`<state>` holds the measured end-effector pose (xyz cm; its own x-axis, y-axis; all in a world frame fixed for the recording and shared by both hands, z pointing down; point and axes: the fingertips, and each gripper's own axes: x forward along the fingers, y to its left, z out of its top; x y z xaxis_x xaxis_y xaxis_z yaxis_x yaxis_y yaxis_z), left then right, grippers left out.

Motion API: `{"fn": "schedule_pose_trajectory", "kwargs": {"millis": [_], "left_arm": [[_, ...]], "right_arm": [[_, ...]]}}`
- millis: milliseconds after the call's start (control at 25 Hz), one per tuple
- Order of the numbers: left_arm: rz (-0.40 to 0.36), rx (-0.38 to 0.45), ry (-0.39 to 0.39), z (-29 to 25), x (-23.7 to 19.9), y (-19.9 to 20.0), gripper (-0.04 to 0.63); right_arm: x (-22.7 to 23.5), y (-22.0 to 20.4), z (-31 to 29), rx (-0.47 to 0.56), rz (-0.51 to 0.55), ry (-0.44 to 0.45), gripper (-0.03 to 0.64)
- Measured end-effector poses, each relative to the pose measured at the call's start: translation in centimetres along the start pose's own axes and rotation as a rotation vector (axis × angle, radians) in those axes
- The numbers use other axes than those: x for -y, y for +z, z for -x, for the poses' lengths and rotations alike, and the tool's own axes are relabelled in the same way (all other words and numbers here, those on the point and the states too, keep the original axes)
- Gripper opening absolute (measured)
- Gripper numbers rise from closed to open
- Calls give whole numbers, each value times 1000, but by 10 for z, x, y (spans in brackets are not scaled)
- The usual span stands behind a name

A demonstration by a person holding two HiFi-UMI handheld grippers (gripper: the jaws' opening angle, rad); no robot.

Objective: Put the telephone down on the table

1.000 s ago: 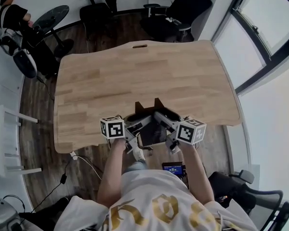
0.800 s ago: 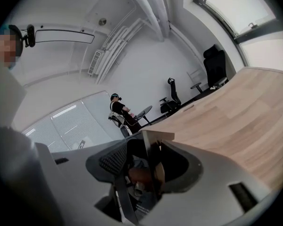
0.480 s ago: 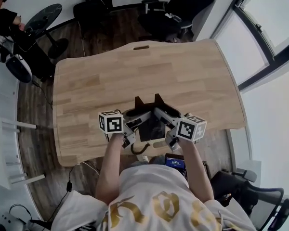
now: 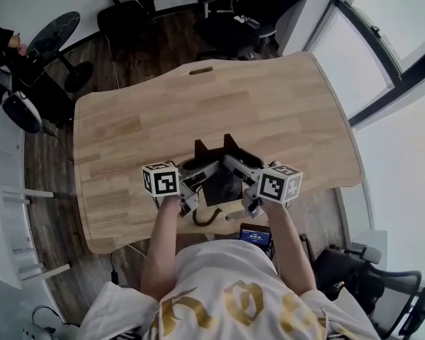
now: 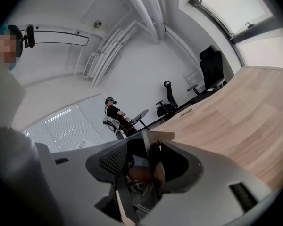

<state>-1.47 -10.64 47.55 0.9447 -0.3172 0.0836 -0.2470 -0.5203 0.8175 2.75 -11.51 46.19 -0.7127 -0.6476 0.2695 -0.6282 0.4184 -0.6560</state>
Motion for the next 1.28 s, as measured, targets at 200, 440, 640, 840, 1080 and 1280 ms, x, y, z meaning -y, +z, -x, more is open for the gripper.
{"fn": "schedule_pose_trajectory", "kwargs": {"millis": [200, 440, 640, 840, 1080, 1280], "left_arm": [[15, 15, 12, 3, -10, 2, 213], [22, 20, 18, 1, -20, 8, 213], [32, 5, 30, -2, -36, 10, 213], [58, 1, 39, -5, -54, 10, 213], [95, -4, 50, -8, -77, 11, 213], [117, -11, 59, -10, -90, 7, 213]], "right_arm": [[4, -2, -11, -21, -6, 13, 216], [11, 2, -22, -37, -10, 24, 216], [23, -2, -32, -49, -42, 22, 216], [37, -5, -45, -70, -59, 15, 216], [52, -10, -61, -105, -84, 8, 216], [64, -17, -68, -122, -110, 2, 216]]}}
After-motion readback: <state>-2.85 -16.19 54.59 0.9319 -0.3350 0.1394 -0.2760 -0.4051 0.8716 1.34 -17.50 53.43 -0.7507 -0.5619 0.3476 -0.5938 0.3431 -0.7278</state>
